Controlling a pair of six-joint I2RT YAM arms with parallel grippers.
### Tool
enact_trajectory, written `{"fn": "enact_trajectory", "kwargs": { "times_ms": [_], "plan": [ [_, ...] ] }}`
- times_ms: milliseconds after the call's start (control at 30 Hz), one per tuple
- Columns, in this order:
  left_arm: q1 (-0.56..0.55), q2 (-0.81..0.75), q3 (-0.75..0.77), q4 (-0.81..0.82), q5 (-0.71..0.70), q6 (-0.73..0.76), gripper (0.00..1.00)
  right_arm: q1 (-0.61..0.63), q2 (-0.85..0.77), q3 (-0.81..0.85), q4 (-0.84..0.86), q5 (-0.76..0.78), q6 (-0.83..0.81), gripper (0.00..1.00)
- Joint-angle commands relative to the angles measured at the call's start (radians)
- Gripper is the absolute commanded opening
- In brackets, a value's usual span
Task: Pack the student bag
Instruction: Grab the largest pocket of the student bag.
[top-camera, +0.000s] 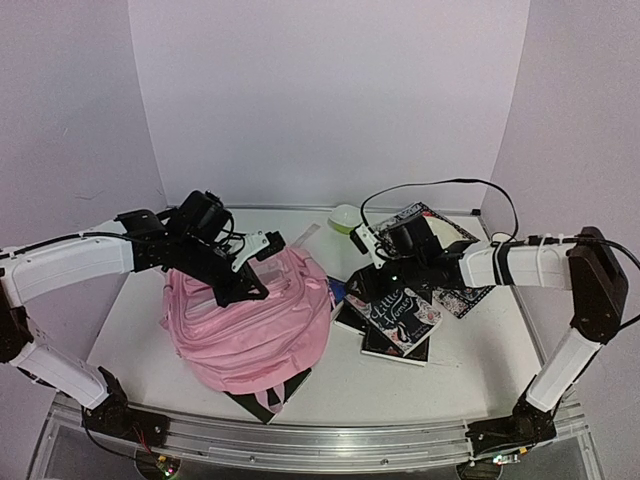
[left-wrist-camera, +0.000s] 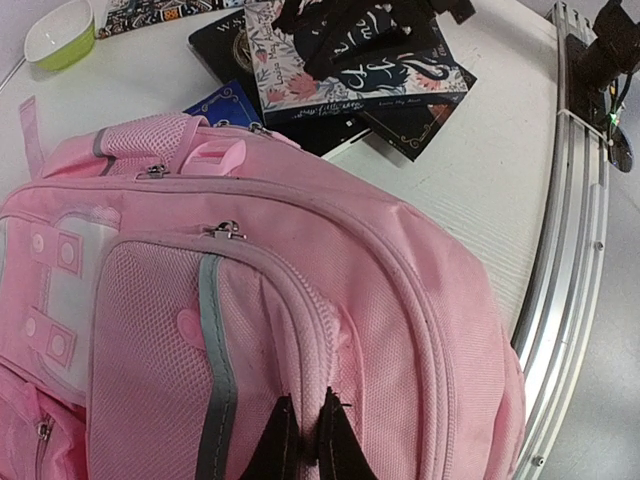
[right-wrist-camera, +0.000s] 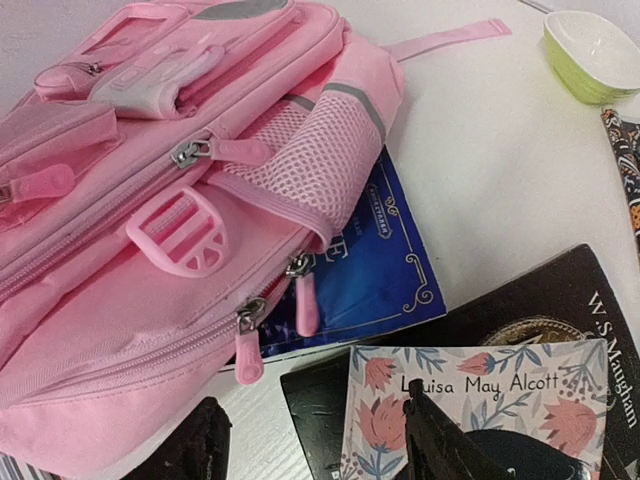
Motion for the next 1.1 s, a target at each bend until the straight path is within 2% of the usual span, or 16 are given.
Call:
{"fn": "enact_trajectory", "kwargs": {
  "times_ms": [0,167,467,900,1067],
  "plan": [
    [-0.006,-0.058,-0.03,0.011,0.009,0.029,0.0,-0.013,-0.008,-0.022,0.001,-0.065,-0.053,0.59],
    [-0.005,-0.049,-0.081,0.015,-0.002,0.026,0.0,-0.014,0.081,0.021,-0.001,-0.222,-0.101,0.54],
    [-0.007,0.02,-0.105,0.019,-0.014,0.042,0.0,-0.013,0.226,0.097,0.028,-0.326,-0.143,0.5],
    [-0.008,0.045,-0.115,0.039,-0.023,0.043,0.0,-0.013,0.315,0.147,0.103,-0.299,-0.23,0.47],
    [-0.007,0.054,-0.111,0.043,-0.024,0.041,0.0,-0.013,0.352,0.169,0.1,-0.336,-0.239,0.39]
  ]
}}
